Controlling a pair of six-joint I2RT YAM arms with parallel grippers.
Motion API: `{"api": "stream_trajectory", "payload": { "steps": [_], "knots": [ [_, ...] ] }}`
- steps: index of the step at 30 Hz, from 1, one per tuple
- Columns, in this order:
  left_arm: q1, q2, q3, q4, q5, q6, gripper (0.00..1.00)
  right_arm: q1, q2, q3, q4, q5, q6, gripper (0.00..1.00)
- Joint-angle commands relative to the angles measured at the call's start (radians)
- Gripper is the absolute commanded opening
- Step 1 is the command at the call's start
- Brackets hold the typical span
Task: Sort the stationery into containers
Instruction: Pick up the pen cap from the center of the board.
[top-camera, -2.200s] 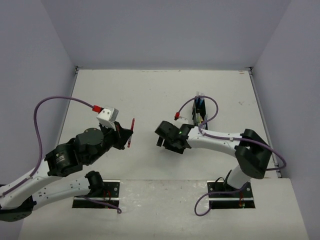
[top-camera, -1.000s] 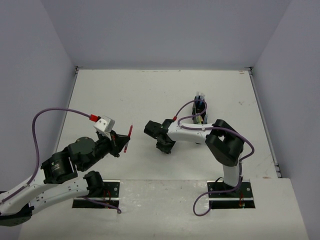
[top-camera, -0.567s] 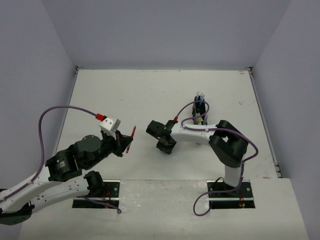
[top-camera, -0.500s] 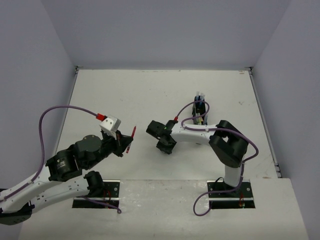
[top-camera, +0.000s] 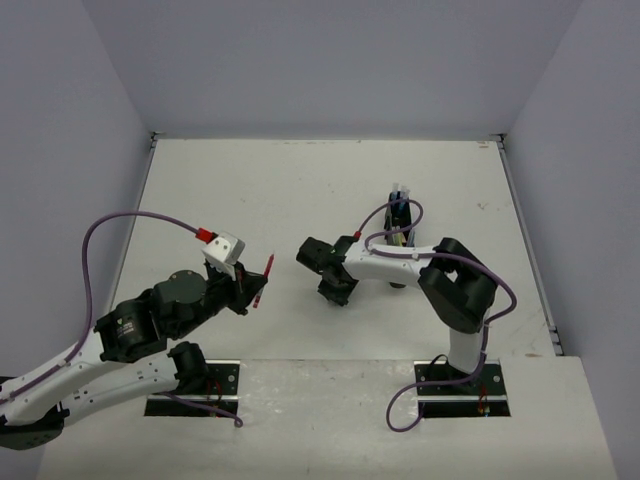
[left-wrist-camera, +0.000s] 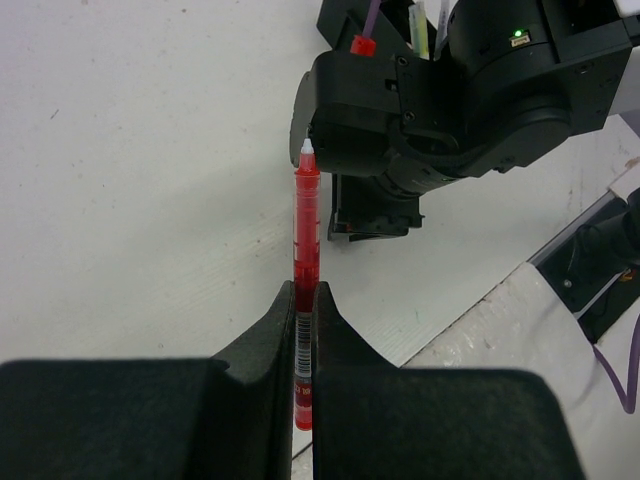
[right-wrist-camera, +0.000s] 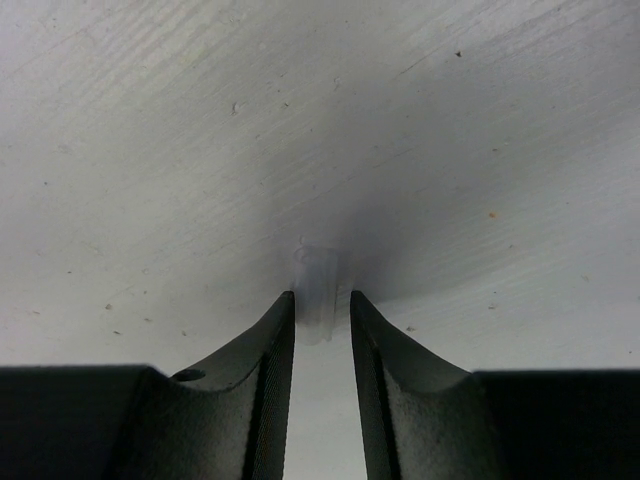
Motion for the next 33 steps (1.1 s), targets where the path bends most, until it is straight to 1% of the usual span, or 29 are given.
{"api": "stream_trajectory", "payload": {
  "steps": [1, 3, 6, 7, 8, 11, 14, 16, 17, 18, 20, 22, 24, 26, 29, 32, 33],
  "knots": [
    [-0.002, -0.003, -0.01, 0.058, 0.011, 0.028, 0.0, -0.009, 0.098, -0.032, -0.078, 0.078, -0.001, 0.28],
    [-0.002, -0.004, -0.012, 0.06, 0.014, 0.028, 0.0, -0.009, 0.11, -0.028, -0.078, 0.07, -0.009, 0.25],
    [-0.002, -0.004, -0.012, 0.061, 0.015, 0.028, 0.0, -0.009, 0.127, -0.025, -0.065, 0.058, -0.02, 0.1],
    [-0.002, -0.004, -0.012, 0.061, 0.015, 0.028, 0.0, -0.009, 0.13, -0.025, -0.06, 0.057, -0.023, 0.06],
    [-0.002, -0.005, -0.014, 0.061, 0.016, 0.026, 0.0, -0.009, 0.129, -0.026, -0.056, 0.06, -0.026, 0.04],
    [-0.002, -0.009, -0.018, 0.062, 0.025, 0.022, 0.0, -0.009, 0.099, -0.037, 0.003, 0.073, -0.067, 0.0],
    [-0.002, -0.01, -0.023, 0.065, 0.04, 0.011, 0.0, -0.008, 0.016, -0.049, 0.063, 0.109, -0.163, 0.0],
    [-0.002, -0.007, -0.031, 0.066, 0.048, -0.012, 0.0, -0.008, -0.059, -0.044, 0.068, 0.17, -0.231, 0.0],
    [-0.002, -0.004, -0.035, 0.075, 0.051, -0.02, 0.0, -0.009, -0.121, -0.041, 0.068, 0.214, -0.252, 0.0],
    [-0.002, -0.004, -0.039, 0.075, 0.055, -0.026, 0.0, -0.009, -0.122, -0.037, 0.068, 0.214, -0.272, 0.0],
    [-0.003, -0.004, -0.056, 0.106, 0.067, -0.048, 0.0, -0.008, -0.233, -0.026, 0.066, 0.273, -0.322, 0.0],
    [-0.002, -0.005, -0.068, 0.135, 0.071, -0.069, 0.0, -0.009, -0.309, -0.026, 0.083, 0.296, -0.367, 0.0],
    [-0.002, -0.011, -0.104, 0.213, 0.089, -0.085, 0.0, -0.009, -0.424, -0.048, 0.152, 0.299, -0.444, 0.0],
    [-0.002, -0.025, -0.153, 0.344, 0.126, -0.101, 0.0, -0.007, -0.533, -0.081, 0.26, 0.275, -0.528, 0.0],
    [-0.002, -0.052, -0.248, 0.526, 0.192, -0.122, 0.0, -0.005, -0.734, -0.167, 0.52, 0.206, -0.646, 0.0],
    [-0.002, -0.061, -0.338, 0.773, 0.255, -0.14, 0.0, 0.0, -0.863, -0.297, 0.741, 0.098, -0.743, 0.0],
    [-0.002, -0.057, -0.373, 0.869, 0.276, -0.148, 0.0, 0.0, -0.926, -0.354, 0.879, 0.035, -0.785, 0.0]
  ]
}}
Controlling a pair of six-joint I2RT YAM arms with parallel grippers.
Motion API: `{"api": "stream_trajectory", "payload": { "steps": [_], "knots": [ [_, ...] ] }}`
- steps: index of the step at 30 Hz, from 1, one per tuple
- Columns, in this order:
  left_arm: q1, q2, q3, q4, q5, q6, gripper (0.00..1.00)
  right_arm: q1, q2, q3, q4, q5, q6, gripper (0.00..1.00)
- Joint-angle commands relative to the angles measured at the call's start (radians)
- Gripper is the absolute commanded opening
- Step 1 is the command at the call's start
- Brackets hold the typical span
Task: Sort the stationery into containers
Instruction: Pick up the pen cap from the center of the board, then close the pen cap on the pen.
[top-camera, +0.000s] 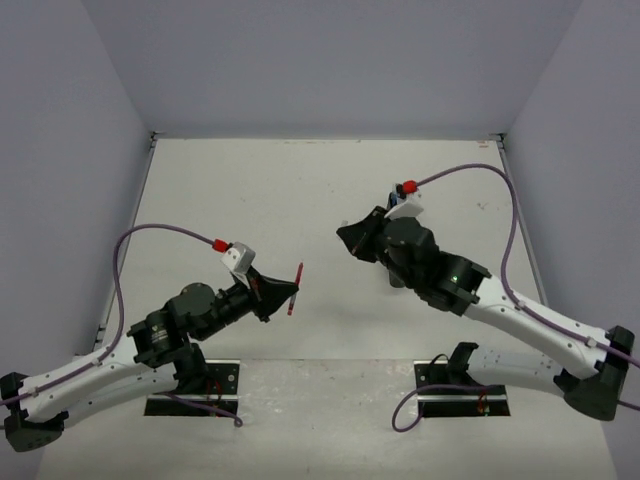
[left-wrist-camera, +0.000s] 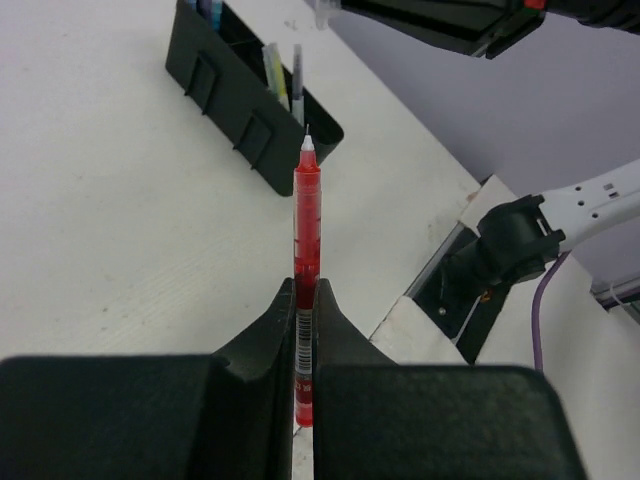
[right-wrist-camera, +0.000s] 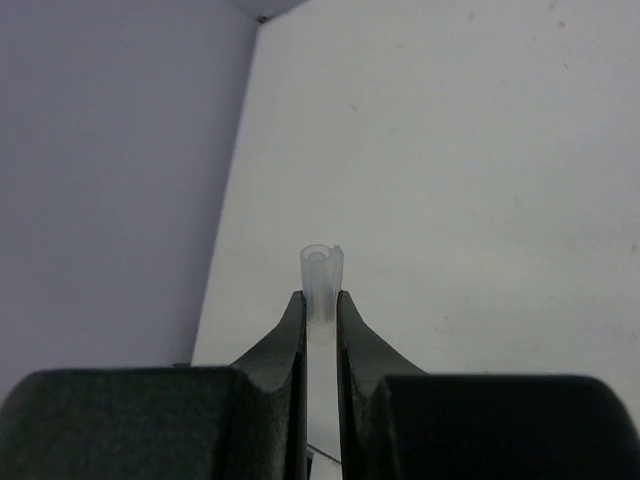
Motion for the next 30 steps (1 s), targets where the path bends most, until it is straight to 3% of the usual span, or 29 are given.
{"api": "stream_trajectory", "payload": {
  "steps": [1, 5, 9, 30],
  "knots": [
    [-0.002, 0.002, -0.112, 0.508, 0.122, -0.048, 0.0, 0.006, -0.19, -0.192, 0.534, -0.196, -0.24, 0.0],
    [-0.002, 0.035, -0.183, 0.727, 0.177, -0.067, 0.0, 0.008, -0.25, -0.275, 0.77, -0.358, -0.318, 0.0],
    [-0.002, 0.075, -0.211, 0.836, 0.217, -0.082, 0.0, 0.008, -0.259, -0.303, 0.834, -0.477, -0.336, 0.0],
    [-0.003, 0.087, -0.176, 0.79, 0.211, -0.075, 0.0, 0.01, -0.227, -0.297, 0.845, -0.615, -0.337, 0.0]
  ]
}}
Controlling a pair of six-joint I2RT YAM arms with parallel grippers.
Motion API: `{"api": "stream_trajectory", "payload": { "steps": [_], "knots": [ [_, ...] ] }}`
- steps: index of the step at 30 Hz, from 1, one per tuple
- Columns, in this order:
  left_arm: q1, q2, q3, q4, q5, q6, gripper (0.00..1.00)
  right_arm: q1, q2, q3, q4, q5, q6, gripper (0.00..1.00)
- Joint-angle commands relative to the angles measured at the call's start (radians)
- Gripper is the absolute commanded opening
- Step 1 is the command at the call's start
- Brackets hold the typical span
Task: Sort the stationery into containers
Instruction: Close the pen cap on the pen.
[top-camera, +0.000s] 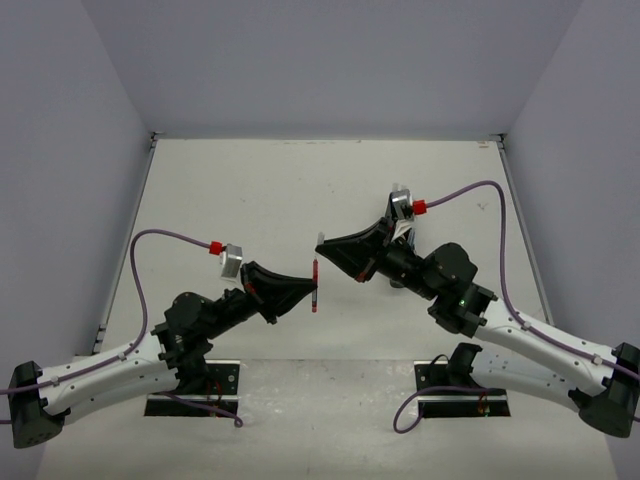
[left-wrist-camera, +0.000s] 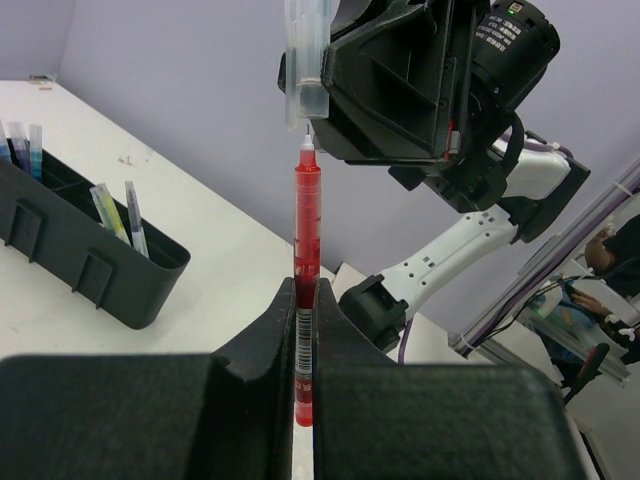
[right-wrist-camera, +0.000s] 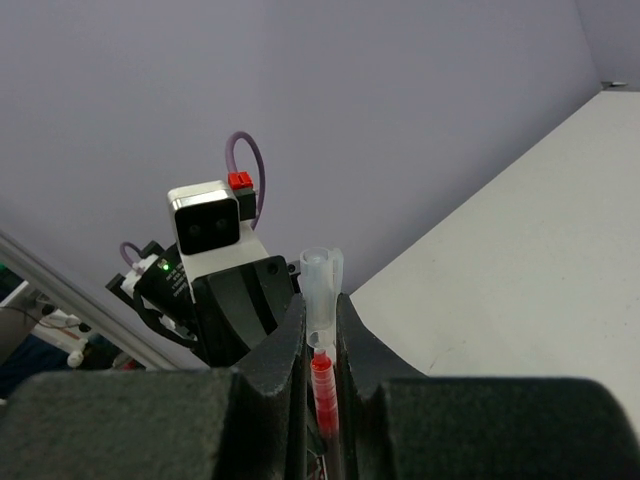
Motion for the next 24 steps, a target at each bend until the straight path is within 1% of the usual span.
{"api": "stream_trajectory", "payload": {
  "steps": [1, 14, 21, 24],
  "knots": [
    [-0.002, 0.006, 0.029, 0.032, 0.003, 0.003, 0.0, 0.004, 0.018, 0.023, 0.04, -0.048, -0.024, 0.0],
    [-0.002, 0.001, 0.049, 0.008, -0.015, 0.023, 0.0, 0.007, 0.024, 0.009, 0.032, -0.052, -0.047, 0.0],
    [-0.002, -0.015, 0.063, -0.018, -0.021, 0.044, 0.0, 0.007, 0.012, 0.013, -0.017, -0.068, -0.084, 0.0],
    [-0.002, -0.014, 0.072, -0.025, -0.051, 0.052, 0.0, 0.007, 0.016, 0.016, -0.032, -0.094, -0.09, 0.0]
  ]
}}
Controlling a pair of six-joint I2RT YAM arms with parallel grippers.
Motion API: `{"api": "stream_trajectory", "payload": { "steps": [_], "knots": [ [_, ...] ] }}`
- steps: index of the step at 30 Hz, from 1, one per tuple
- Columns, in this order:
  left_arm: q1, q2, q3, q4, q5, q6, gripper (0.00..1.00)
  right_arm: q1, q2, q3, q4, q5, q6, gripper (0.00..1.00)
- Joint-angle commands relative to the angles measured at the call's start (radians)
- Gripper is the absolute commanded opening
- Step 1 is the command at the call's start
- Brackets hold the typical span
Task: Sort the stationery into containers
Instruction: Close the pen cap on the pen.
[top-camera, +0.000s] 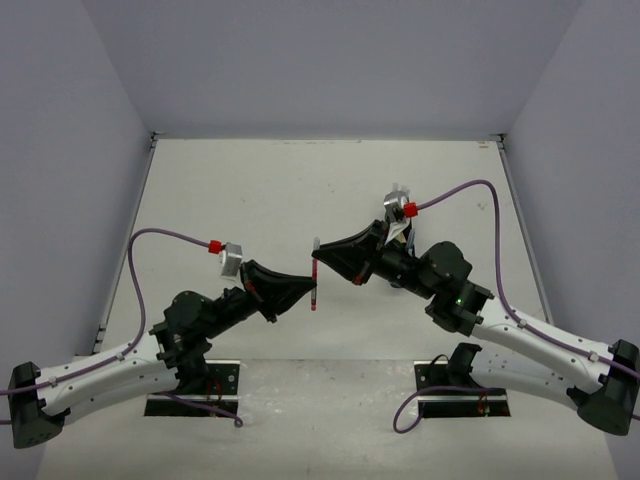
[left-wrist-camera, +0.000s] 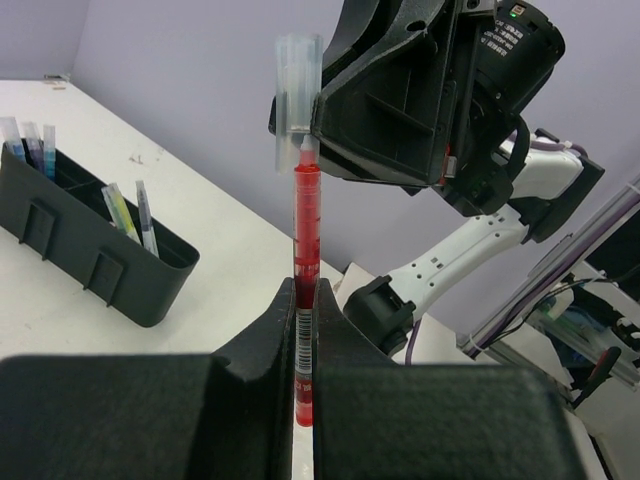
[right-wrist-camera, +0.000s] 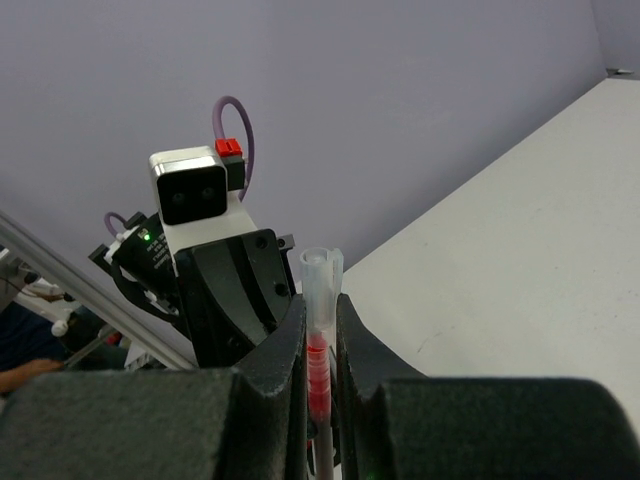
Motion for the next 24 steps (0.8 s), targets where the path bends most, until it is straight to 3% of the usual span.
{"api": "stream_trajectory", "payload": {
  "steps": [1, 12, 15, 19, 24],
  "knots": [
    [-0.002, -0.007, 0.059, 0.006, -0.036, 0.044, 0.0, 0.007, -0.009, 0.019, -0.024, -0.055, -0.045, 0.0],
    [-0.002, 0.009, 0.095, -0.027, -0.086, 0.103, 0.0, 0.007, -0.001, 0.041, -0.116, -0.096, -0.086, 0.01],
    [-0.002, 0.012, 0.108, -0.033, -0.106, 0.14, 0.0, 0.007, 0.006, 0.037, -0.118, -0.104, -0.078, 0.06],
    [-0.002, 0.034, 0.126, -0.031, -0.078, 0.187, 0.0, 0.008, 0.009, 0.04, -0.118, -0.116, -0.063, 0.25],
    [-0.001, 0.071, 0.096, 0.033, -0.019, 0.18, 0.0, 0.007, 0.006, 0.064, -0.137, -0.11, -0.068, 0.3]
  ]
}}
